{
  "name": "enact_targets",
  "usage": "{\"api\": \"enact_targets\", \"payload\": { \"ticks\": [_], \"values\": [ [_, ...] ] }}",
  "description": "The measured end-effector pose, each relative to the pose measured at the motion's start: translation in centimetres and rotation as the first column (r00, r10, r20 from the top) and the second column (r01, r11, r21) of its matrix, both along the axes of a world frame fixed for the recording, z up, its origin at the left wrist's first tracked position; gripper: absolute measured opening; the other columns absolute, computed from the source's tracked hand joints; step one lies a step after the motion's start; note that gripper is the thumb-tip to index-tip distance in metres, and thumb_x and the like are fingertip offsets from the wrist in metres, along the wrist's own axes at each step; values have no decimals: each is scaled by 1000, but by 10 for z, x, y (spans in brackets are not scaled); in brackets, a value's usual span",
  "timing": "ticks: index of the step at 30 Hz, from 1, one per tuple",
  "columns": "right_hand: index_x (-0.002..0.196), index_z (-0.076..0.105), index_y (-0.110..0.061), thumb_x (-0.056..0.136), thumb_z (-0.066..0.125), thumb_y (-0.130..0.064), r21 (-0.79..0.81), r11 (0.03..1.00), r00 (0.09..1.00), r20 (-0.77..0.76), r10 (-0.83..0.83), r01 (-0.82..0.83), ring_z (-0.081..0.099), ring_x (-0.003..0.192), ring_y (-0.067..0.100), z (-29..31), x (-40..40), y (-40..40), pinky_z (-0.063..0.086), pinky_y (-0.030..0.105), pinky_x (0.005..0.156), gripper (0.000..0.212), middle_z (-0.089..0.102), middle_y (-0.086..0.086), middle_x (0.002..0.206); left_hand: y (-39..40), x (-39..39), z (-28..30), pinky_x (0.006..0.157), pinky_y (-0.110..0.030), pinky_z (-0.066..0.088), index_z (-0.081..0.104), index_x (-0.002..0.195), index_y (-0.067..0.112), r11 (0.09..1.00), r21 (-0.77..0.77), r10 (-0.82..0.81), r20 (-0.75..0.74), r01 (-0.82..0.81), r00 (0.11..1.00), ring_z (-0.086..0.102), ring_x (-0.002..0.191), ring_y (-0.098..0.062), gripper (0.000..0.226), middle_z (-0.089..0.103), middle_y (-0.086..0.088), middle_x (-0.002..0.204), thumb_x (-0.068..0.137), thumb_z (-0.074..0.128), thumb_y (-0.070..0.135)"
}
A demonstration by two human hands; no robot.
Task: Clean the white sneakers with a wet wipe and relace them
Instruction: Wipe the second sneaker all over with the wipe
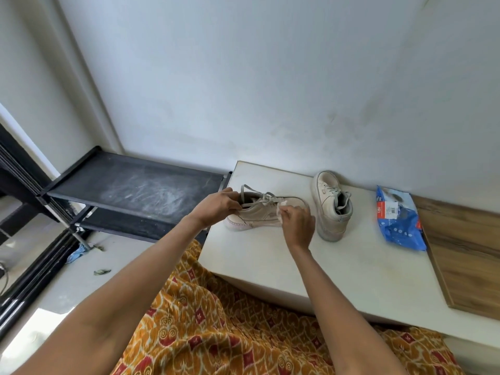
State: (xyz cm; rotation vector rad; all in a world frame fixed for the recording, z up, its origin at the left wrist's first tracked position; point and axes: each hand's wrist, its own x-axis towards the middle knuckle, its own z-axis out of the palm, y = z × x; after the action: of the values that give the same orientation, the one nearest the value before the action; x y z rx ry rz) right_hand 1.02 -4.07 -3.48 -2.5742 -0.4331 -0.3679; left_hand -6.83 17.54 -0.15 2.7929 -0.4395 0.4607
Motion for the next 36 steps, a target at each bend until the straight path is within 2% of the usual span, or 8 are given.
{"api": "enact_targets", "payload": {
  "ticks": [6,13,18,21,27,30,33,36],
  "values": [
    [96,73,-18,87,61,-18,175,977,990,-91,-107,122,54,99,30,14,7,17,45,39,78,14,70,6,97,2,1,-3,48,-30,52,75,85,10,1000,21,0,31,-1,1000,61,75,-25,14,63,-3,79,71,79,14],
    [84,73,-24,80,67,-14,-214,975,990,114,84,-58,57,88,29,1,16,1,41,36,70,13,69,1,82,-2,2,-5,59,-31,50,67,88,11,995,-60,79,11,-79,997,57,83,-20,11,64,-1,87,86,66,21],
    [95,71,-20,90,50,-14,-317,947,996,-53,-69,49,52,103,28,23,43,-17,38,35,76,22,67,5,100,-3,4,-8,50,-34,53,67,83,7,998,10,54,71,-55,996,59,76,-22,6,63,-5,84,84,68,13],
    [101,71,-14,92,47,-10,-418,904,993,-107,47,-88,50,106,27,32,51,-17,42,36,77,25,66,7,103,-3,4,-9,45,-33,51,66,81,7,998,34,57,116,-61,992,57,74,-22,5,61,-5,83,82,70,9],
    [101,71,-16,85,45,-10,-217,955,978,-97,186,-203,51,102,26,16,21,-7,45,36,72,31,63,7,99,8,-1,-20,38,-37,49,68,85,4,969,13,243,144,-248,959,54,80,-25,6,59,-9,89,81,70,7],
    [98,69,-14,85,47,-10,61,998,995,-99,-29,35,53,100,30,15,31,-16,43,34,68,26,62,10,99,-3,-8,-22,37,-34,50,67,89,6,955,-27,296,170,-296,940,57,85,-25,8,60,-9,97,83,69,12],
    [100,68,-12,86,47,-7,379,900,971,-185,-153,215,56,101,32,22,46,-17,44,35,75,25,62,14,104,-16,-7,-29,38,-35,50,65,93,8,945,-54,326,173,-321,929,57,91,-27,11,59,-8,100,83,69,9],
    [102,70,-13,88,48,-5,199,980,980,-186,67,-29,58,97,31,23,59,-18,45,34,75,28,62,15,102,-26,0,-34,41,-36,50,65,92,9,919,-131,389,140,-373,910,58,91,-26,11,58,-7,93,81,70,7]
  ]
}}
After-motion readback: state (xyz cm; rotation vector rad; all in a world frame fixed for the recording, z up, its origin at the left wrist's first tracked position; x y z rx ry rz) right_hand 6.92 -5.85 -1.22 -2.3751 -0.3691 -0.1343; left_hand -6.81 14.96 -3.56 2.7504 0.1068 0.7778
